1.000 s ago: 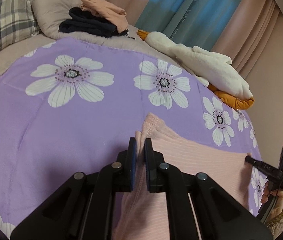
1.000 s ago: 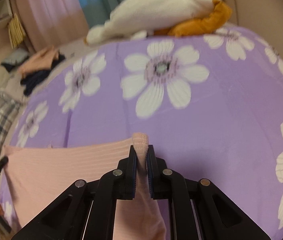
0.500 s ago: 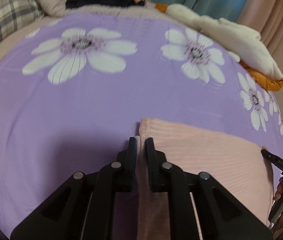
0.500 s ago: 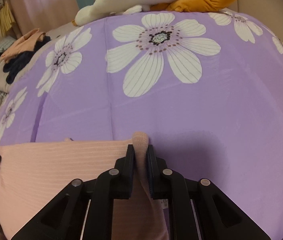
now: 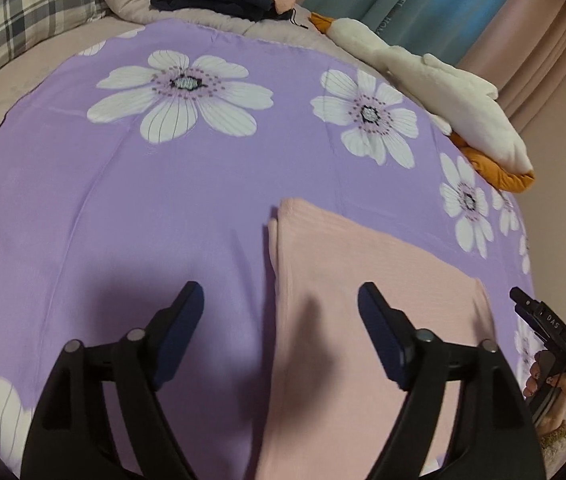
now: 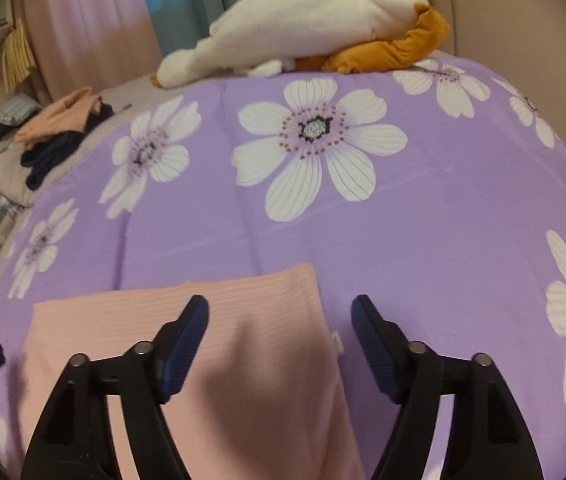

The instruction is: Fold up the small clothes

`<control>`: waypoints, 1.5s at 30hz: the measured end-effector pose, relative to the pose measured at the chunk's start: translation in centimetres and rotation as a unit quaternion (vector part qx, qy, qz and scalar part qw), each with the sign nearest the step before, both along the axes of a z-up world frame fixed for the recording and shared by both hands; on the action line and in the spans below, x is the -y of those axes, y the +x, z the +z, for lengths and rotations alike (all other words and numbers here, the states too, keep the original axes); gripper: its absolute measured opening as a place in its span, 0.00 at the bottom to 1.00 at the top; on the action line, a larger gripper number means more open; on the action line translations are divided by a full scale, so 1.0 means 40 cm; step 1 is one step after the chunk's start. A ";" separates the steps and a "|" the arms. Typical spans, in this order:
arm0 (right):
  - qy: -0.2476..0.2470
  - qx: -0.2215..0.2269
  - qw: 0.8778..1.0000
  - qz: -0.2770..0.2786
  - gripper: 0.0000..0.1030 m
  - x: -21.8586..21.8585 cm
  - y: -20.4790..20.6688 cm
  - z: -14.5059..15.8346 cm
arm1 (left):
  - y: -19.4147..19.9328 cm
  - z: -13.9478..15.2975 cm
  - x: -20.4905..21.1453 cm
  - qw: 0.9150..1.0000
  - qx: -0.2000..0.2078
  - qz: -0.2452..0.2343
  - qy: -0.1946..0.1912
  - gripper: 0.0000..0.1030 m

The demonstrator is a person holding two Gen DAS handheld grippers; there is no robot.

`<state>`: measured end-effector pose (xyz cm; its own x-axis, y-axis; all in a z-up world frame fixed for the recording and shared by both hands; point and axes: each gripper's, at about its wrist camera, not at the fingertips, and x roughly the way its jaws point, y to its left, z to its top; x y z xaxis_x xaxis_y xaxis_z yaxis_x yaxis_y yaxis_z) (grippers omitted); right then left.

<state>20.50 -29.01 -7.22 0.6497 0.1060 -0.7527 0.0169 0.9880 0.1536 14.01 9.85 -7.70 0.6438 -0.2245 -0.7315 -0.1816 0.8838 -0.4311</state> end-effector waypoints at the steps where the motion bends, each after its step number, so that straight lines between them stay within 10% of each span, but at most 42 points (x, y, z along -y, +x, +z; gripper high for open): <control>1: 0.008 0.000 1.000 -0.001 0.74 0.000 -0.017 0.011 | -0.011 -0.002 0.001 1.000 -0.003 -0.004 -0.003 0.81; 11: 0.099 -0.030 0.993 -0.056 0.76 0.051 -0.227 -0.013 | -0.131 -0.099 0.050 0.998 -0.052 -0.025 -0.035 0.81; 19: 0.221 -0.066 0.960 -0.160 0.76 0.126 -0.382 -0.145 | -0.134 -0.109 0.076 0.997 -0.045 -0.052 -0.043 0.80; 29: 0.283 -0.020 0.951 -0.123 0.76 0.067 -0.338 -0.169 | -0.092 -0.124 0.068 0.995 -0.022 -0.057 -0.081 0.65; 32: 0.272 -0.007 0.955 -0.120 0.63 0.051 -0.299 -0.172 | -0.078 -0.127 0.077 0.994 -0.021 -0.064 -0.080 0.47; 36: 0.259 -0.010 0.958 -0.119 0.17 0.041 -0.249 -0.190 | -0.073 -0.129 0.089 0.994 -0.020 -0.067 -0.081 0.30; 45: 0.231 0.041 0.966 -0.111 0.11 0.034 -0.324 -0.079 | -0.162 -0.052 0.139 0.994 -0.018 -0.087 -0.066 0.21</control>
